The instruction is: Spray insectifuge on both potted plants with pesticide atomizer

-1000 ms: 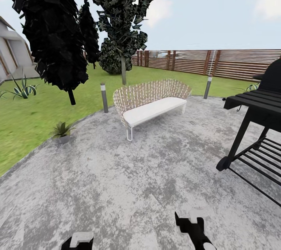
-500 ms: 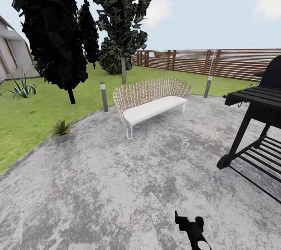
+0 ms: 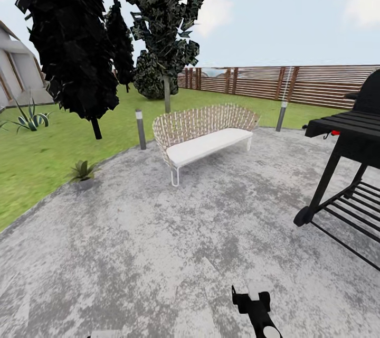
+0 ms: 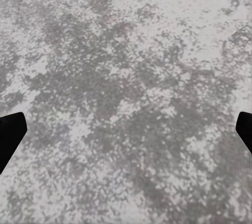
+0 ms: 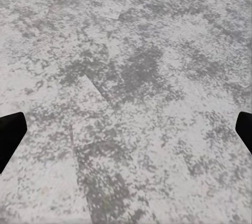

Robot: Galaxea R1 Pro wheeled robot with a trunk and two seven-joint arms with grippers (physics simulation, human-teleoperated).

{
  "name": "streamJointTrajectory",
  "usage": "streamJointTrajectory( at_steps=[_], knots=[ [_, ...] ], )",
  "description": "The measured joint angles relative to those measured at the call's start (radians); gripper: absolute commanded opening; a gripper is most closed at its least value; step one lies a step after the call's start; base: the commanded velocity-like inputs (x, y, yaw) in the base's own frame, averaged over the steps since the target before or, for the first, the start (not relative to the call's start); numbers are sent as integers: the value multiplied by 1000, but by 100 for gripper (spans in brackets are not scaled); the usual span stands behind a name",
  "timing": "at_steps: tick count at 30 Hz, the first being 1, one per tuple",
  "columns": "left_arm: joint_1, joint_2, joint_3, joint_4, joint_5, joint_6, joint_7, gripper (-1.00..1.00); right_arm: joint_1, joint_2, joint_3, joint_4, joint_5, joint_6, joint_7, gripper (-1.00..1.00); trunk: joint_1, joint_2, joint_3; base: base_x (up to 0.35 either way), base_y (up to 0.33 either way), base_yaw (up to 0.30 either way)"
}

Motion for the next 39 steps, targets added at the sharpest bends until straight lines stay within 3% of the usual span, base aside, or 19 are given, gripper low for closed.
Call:
streamJointTrajectory(
  at_steps=[23, 33, 39],
  knots=[
    [-2, 1, 1, -1, 5, -1, 0, 100, 0, 0, 6, -1, -1, -4, 3, 100, 88, -161, -72, 0, 0, 0],
    [-2, 1, 1, -1, 5, -1, 0, 100, 0, 1, 3, 0, -3, -3, 2, 100, 127, -231, -116, 0, 0, 0],
    [-2, 0, 1, -1, 4, -2, 0, 100, 0, 1, 2, 0, -3, -3, 2, 100, 127, -231, -126, 0, 0, 0]
  ],
)
